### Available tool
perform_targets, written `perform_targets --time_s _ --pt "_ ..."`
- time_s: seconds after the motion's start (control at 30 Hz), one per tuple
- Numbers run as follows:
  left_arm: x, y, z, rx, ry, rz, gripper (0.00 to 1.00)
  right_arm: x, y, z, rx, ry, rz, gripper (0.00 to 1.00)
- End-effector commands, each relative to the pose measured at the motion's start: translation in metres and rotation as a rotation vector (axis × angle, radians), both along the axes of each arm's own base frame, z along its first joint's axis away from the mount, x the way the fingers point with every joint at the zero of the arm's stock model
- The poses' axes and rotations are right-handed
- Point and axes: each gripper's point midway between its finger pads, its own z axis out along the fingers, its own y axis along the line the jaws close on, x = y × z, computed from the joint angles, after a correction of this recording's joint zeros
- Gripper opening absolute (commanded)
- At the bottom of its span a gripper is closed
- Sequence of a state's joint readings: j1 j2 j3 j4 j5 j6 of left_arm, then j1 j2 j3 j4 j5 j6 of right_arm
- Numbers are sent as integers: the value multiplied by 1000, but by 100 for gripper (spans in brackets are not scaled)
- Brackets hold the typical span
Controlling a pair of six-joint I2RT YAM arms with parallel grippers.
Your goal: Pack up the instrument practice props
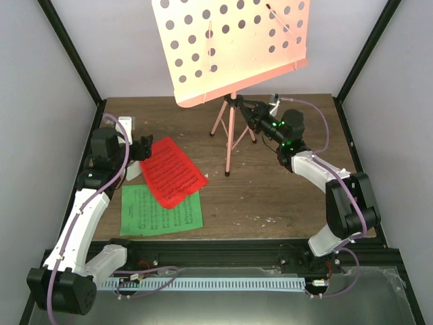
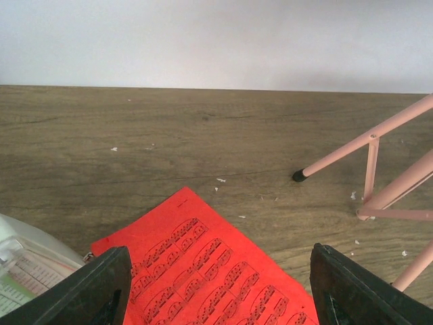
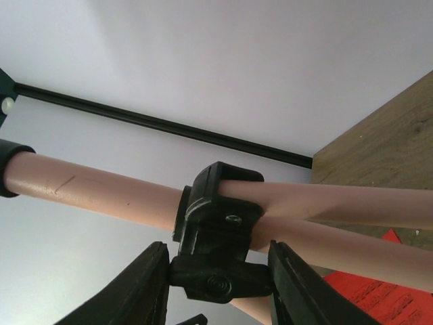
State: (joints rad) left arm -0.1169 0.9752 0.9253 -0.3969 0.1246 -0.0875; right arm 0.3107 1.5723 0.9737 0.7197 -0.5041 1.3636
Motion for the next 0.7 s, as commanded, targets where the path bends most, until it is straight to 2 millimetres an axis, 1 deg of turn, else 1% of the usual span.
perform_targets --time_s 0.0,0.13,0.27,0.43,0.57,0.67 --pt "0 -3 1 -12 -8 -13 73 4 -1 23 4 -66 -9 36" --pt "0 -3 1 -12 -9 -14 73 4 0 20 0 -67 -3 30" --pt "0 -3 1 -14 -7 -14 73 4 0 22 -37 -115 -10 25" --pt "0 -4 1 -16 -8 -16 73 8 -4 19 -148 -192 -59 22" --pt "0 -4 1 -16 -8 -16 73 11 -6 14 -263 -276 -93 21" --pt "0 -4 0 -16 -4 -17 73 14 -7 8 -321 -298 -110 21"
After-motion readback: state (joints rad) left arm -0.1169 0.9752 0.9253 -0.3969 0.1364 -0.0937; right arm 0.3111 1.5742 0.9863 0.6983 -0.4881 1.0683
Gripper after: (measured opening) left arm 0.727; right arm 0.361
